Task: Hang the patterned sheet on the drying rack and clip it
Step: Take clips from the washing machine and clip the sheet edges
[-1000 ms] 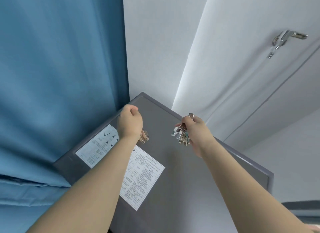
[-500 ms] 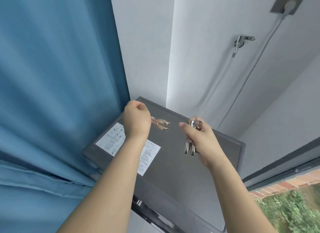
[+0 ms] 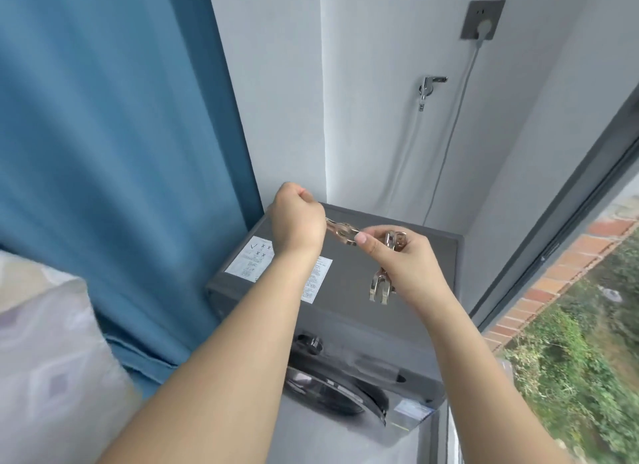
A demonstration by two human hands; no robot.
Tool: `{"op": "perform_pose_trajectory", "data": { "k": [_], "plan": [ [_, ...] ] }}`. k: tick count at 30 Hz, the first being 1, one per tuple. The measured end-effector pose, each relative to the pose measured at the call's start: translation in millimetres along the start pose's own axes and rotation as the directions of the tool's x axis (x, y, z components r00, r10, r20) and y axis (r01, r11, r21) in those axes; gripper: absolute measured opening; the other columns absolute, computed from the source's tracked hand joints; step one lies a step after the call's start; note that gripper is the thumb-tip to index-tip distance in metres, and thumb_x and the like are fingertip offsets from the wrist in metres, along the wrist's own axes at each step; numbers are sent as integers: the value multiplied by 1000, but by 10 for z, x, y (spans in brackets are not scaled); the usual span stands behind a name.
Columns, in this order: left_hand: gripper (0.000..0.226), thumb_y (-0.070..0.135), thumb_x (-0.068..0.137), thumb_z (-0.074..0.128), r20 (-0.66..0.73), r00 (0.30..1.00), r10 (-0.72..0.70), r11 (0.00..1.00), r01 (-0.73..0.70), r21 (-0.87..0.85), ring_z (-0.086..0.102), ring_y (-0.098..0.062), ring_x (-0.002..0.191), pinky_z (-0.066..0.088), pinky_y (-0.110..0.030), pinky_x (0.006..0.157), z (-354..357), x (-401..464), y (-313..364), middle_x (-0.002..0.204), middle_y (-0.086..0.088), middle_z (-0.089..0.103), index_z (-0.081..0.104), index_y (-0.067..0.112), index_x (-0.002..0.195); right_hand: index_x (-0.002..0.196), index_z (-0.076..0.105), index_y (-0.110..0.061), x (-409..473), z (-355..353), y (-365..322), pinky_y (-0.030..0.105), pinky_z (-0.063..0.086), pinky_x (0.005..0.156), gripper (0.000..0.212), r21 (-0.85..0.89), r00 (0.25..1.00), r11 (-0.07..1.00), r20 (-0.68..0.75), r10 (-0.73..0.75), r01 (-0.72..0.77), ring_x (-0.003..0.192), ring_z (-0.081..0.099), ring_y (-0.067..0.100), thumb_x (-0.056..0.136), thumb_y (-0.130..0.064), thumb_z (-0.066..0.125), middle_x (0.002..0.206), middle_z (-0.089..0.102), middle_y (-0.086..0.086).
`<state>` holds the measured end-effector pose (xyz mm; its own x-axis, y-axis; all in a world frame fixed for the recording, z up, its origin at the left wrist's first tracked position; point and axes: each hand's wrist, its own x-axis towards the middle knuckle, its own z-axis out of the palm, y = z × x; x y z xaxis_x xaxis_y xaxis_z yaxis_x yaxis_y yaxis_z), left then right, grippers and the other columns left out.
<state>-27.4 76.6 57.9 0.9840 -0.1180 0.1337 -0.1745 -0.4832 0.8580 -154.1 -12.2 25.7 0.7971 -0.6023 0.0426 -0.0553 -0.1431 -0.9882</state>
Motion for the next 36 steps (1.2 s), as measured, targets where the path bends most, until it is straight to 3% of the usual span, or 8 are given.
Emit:
{"op": "perform_pose_trajectory", "data": {
  "k": [4,11,17,21,24,29,32,36],
  "plan": [
    [20,11,95,42,2,998,58,998,-58,1,57,-23,82,38,-26,65,-264,-185,128,94,-1,61,61,10,99,83,76,-29,-236,23,-182,26,34,54,12,-14,999,999,-29,-43,43,48,39,10,81,-41,75,62,51,-9],
    [17,13,94,44,20,963,268,956,-268,122,55,-20,66,32,-25,47,-772,-302,720,85,-2,62,61,12,91,80,76,-31,-461,27,-717,19,29,48,6,26,989,989,13,-149,148,49,33,8,84,-35,73,61,41,-6],
    [18,23,91,47,137,950,281,956,-289,49,52,-23,57,38,-27,54,-1366,-376,1257,67,-8,56,54,11,79,82,74,-21,-684,174,-1300,21,30,46,12,184,981,966,-94,-168,183,42,35,11,85,-32,72,55,35,-8],
    [16,28,86,50,206,945,253,962,-268,46,50,-25,60,39,-28,59,-1828,-535,1581,68,-6,56,52,12,81,81,68,-17,-922,360,-1684,15,28,38,10,334,969,912,-144,-201,239,30,42,7,90,-22,67,49,42,-13],
    [15,26,79,52,220,944,246,966,-258,29,40,-23,62,35,-29,61,-2159,-698,1755,75,-3,45,44,14,76,76,72,-22,-1065,491,-1872,15,28,38,15,401,958,873,-185,-219,277,36,37,8,90,-20,66,48,41,-15],
    [26,35,81,62,283,924,256,963,-270,10,50,-20,77,46,-34,74,-2684,-988,1894,92,-2,48,57,14,95,71,77,-37,-1265,582,-2112,22,31,47,13,489,941,804,-211,-266,337,59,39,16,81,-33,70,60,53,-17],
    [35,40,83,66,355,896,267,960,-280,-15,63,-19,88,50,-34,84,-2962,-1136,1963,98,-2,65,64,13,105,77,77,-37,-1354,618,-2234,25,32,53,11,513,927,772,-208,-312,375,62,41,16,74,-39,67,63,52,-14],
    [44,51,81,69,348,873,341,938,-340,-64,66,-15,88,51,-33,82,-3247,-1250,2049,101,-1,66,65,18,109,84,78,-34,-1444,688,-2391,25,32,52,17,528,912,745,-191,-364,408,61,43,14,72,-42,68,63,51,-15]
  ]
}}
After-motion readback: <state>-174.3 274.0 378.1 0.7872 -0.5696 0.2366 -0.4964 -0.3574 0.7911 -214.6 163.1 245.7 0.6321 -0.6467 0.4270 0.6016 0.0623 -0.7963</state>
